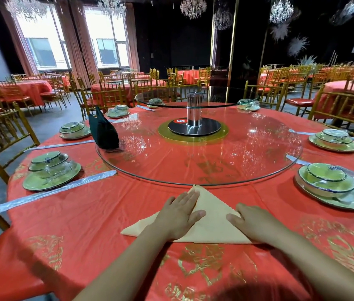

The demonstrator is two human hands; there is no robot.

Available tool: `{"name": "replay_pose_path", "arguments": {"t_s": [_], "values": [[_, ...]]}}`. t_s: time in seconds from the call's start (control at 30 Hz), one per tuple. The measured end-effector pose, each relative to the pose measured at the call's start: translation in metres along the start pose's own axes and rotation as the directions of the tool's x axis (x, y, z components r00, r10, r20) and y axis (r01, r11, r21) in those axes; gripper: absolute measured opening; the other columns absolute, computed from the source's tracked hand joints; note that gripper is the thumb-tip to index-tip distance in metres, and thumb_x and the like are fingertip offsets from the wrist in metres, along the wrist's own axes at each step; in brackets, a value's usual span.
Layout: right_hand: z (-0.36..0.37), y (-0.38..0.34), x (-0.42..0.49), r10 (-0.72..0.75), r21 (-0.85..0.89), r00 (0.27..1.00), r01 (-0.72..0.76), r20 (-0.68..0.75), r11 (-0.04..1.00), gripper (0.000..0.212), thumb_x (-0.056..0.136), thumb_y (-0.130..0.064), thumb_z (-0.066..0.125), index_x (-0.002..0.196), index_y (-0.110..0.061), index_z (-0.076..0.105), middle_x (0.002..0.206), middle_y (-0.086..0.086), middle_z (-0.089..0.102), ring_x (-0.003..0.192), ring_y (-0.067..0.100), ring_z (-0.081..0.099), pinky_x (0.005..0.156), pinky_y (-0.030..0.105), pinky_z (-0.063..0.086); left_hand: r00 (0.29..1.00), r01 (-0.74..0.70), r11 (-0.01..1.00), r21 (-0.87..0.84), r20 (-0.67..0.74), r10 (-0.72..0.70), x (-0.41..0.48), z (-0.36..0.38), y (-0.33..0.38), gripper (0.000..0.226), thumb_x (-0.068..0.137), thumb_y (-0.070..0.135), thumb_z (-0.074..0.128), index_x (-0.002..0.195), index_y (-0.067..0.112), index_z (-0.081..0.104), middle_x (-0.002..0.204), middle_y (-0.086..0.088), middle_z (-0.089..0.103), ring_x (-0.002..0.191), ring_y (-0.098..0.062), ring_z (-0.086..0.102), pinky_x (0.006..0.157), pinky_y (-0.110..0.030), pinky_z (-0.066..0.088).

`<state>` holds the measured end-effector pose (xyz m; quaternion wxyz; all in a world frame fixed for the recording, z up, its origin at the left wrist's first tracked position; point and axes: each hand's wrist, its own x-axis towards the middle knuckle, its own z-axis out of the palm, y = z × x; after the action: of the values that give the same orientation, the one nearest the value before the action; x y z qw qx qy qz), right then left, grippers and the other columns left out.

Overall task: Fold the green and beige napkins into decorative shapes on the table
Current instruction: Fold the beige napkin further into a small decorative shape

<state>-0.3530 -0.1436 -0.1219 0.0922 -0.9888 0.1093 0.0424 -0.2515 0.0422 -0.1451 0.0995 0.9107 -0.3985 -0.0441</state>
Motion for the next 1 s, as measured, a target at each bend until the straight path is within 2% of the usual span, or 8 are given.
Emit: {"name": "replay_pose_path", "arguments": {"t_s": [0.1,0.2,0.33,0.6,0.73,0.83,0.93,1.0], "values": [[0.001,-0.001,-0.002,-0.005,0.022,1.000,0.006,-0.017,1.000,0.040,0.097,-0.043,0.035,0.066,-0.024,0.019,0.083,0.001,0.052,0.103,0.029,0.054,0.065,0.034,0.026,1.000,0.005,1.000,0.010,-0.002,-0.005,0.000,0.001,0.000,0.066,0.094,0.060,0.017,0.149,0.026,0.005,0.158,0.005,0.004,0.145,-0.013,0.005,0.116,-0.038,0.006],[0.001,0.002,-0.012,0.007,0.064,0.995,0.000,-0.102,0.998,0.030,0.095,-0.047,0.036,0.079,-0.022,0.030,0.088,0.001,0.052,0.103,0.027,0.054,0.067,0.034,0.030,1.000,0.003,0.999,0.035,0.007,-0.003,-0.001,0.003,-0.001,0.086,0.077,0.073,0.001,0.149,0.026,0.006,0.158,0.005,0.006,0.145,-0.014,0.005,0.115,-0.038,0.007],[0.011,0.013,-0.036,0.008,-0.139,0.952,-0.053,-0.305,0.989,0.042,0.091,-0.062,0.029,0.094,-0.021,0.038,0.105,-0.002,0.059,0.103,0.023,0.055,0.069,0.034,0.029,1.000,0.003,1.000,0.026,-0.024,-0.003,-0.001,0.003,0.000,0.061,0.096,0.054,0.021,0.149,0.027,0.006,0.158,0.006,0.005,0.145,-0.013,0.004,0.115,-0.037,0.006],[0.013,0.033,-0.022,-0.131,-0.273,0.972,0.075,-0.193,0.959,0.044,0.095,-0.054,0.028,0.107,-0.017,0.047,0.109,0.000,0.062,0.105,0.027,0.055,0.065,0.034,0.028,1.000,0.000,0.998,0.066,0.013,-0.001,-0.002,0.002,0.000,0.074,0.086,0.067,0.009,0.149,0.028,0.004,0.158,0.005,0.002,0.145,-0.014,0.002,0.115,-0.038,0.004],[0.017,0.042,-0.020,-0.212,-0.228,0.958,0.166,-0.194,0.959,0.100,0.057,-0.083,-0.016,0.101,-0.019,0.046,0.100,-0.003,0.063,0.098,0.026,0.057,0.063,0.035,0.028,1.000,-0.001,0.997,0.072,0.023,-0.001,-0.002,0.002,0.001,0.088,0.072,0.073,0.000,0.149,0.029,0.004,0.158,0.005,0.001,0.145,-0.014,0.002,0.115,-0.039,0.004],[0.016,0.046,-0.019,-0.169,-0.192,0.957,0.124,-0.237,0.974,0.125,0.034,-0.079,-0.042,0.100,-0.020,0.046,0.098,-0.003,0.064,0.096,0.028,0.059,0.063,0.035,0.030,1.000,-0.006,0.998,0.065,0.011,0.005,-0.003,0.002,0.002,0.097,0.063,0.074,-0.007,0.149,0.029,0.003,0.158,0.006,0.000,0.145,-0.014,0.001,0.115,-0.039,0.003],[0.013,0.045,-0.023,-0.215,-0.256,0.952,0.157,-0.219,0.954,0.111,0.048,-0.079,-0.037,0.097,-0.021,0.044,0.100,-0.003,0.064,0.098,0.028,0.058,0.063,0.035,0.029,1.000,-0.014,0.997,0.079,0.010,0.014,-0.002,0.002,0.002,0.097,0.064,0.075,-0.007,0.149,0.029,0.002,0.158,0.005,-0.001,0.145,-0.014,0.000,0.115,-0.039,0.003],[0.007,0.039,-0.024,-0.207,-0.220,0.953,0.159,-0.219,0.962,0.062,0.083,-0.072,0.000,0.092,-0.024,0.038,0.105,-0.003,0.063,0.102,0.026,0.056,0.065,0.034,0.029,1.000,-0.013,0.997,0.082,0.016,0.012,-0.002,0.003,0.002,0.097,0.064,0.075,-0.007,0.149,0.029,0.002,0.158,0.005,-0.002,0.145,-0.014,-0.001,0.115,-0.039,0.002]]}}
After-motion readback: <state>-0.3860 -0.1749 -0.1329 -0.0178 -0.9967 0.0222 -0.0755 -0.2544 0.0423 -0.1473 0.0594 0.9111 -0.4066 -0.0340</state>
